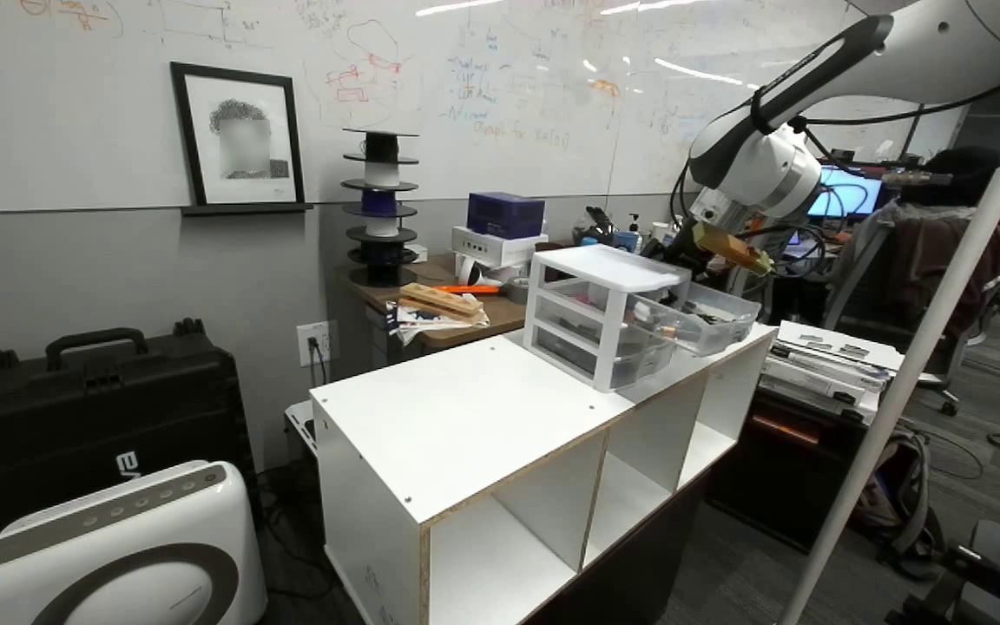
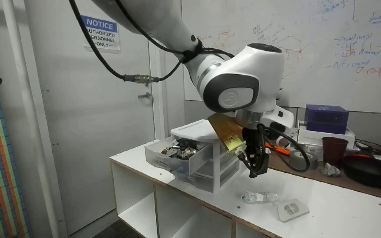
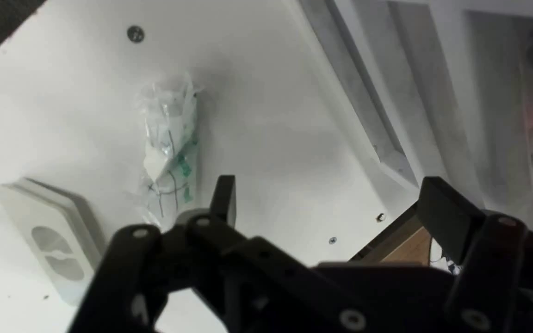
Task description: Put the objects in the top drawer of the cabinet and close it
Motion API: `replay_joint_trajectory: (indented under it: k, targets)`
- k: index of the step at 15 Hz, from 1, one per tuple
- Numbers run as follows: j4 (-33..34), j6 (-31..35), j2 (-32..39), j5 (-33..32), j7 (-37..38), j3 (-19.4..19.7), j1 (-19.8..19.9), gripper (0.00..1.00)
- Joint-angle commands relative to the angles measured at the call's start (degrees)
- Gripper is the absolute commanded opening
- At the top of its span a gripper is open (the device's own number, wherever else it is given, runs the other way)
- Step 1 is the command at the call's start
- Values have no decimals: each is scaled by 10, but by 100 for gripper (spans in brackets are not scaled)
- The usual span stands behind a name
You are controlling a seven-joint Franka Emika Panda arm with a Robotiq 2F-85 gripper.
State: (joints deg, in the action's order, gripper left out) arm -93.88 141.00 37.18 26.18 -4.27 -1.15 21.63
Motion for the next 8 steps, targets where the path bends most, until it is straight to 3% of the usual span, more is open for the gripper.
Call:
replay_joint_trajectory:
  k: [1, 8]
  targets:
    - [12, -23, 11, 9, 36, 10, -6, 100]
    - [-32, -19, -14, -10, 92, 52, -14, 100]
